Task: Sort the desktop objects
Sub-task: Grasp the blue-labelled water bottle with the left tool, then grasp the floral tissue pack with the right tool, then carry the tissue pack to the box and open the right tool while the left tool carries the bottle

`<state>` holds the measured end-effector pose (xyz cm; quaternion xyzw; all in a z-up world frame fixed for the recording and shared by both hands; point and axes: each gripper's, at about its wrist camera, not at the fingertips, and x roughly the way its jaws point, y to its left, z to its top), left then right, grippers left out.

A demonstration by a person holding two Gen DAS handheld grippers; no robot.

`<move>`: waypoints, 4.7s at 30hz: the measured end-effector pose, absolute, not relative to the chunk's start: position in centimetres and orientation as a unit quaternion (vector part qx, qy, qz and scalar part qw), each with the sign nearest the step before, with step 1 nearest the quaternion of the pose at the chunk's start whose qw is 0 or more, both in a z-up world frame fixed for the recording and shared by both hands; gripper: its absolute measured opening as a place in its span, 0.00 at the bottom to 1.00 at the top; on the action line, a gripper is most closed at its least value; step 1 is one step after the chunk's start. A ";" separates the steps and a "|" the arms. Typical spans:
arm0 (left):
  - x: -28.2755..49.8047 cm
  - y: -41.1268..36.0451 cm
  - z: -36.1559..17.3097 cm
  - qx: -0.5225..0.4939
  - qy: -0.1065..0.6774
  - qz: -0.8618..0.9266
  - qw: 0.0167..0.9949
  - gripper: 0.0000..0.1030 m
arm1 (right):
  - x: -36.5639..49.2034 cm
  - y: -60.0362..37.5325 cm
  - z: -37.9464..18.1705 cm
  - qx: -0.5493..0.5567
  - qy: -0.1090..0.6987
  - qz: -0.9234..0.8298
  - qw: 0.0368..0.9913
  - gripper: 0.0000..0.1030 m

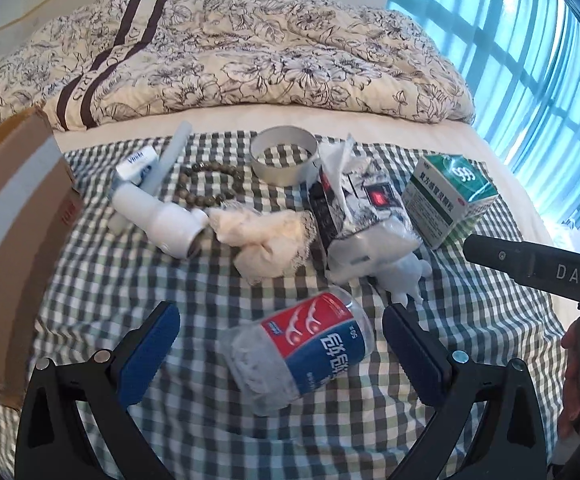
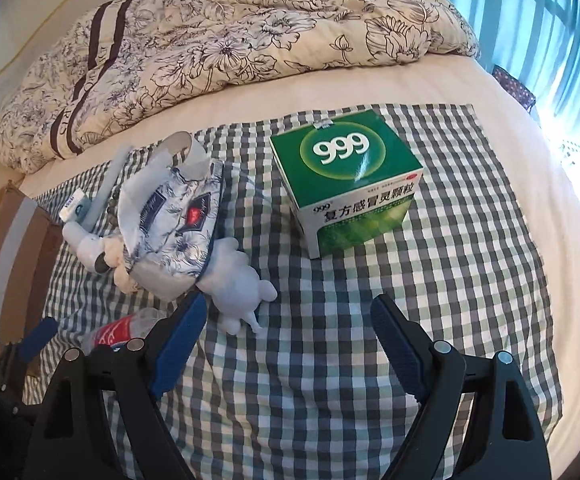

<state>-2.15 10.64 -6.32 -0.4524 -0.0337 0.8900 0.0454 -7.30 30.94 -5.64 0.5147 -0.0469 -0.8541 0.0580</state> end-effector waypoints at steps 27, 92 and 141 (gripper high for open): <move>-4.3 11.5 -9.9 -0.483 -0.053 0.874 0.019 1.00 | -8.4 28.6 -7.5 0.523 -0.036 -0.848 0.079 0.82; -3.1 3.4 -7.6 -0.448 -0.072 0.890 -0.034 1.00 | -8.1 19.4 -4.7 0.489 0.030 -0.860 0.141 0.37; 2.2 -20.1 5.8 -0.341 -0.135 0.908 -0.202 1.00 | -1.3 -3.1 6.3 0.395 0.082 -0.852 0.333 0.36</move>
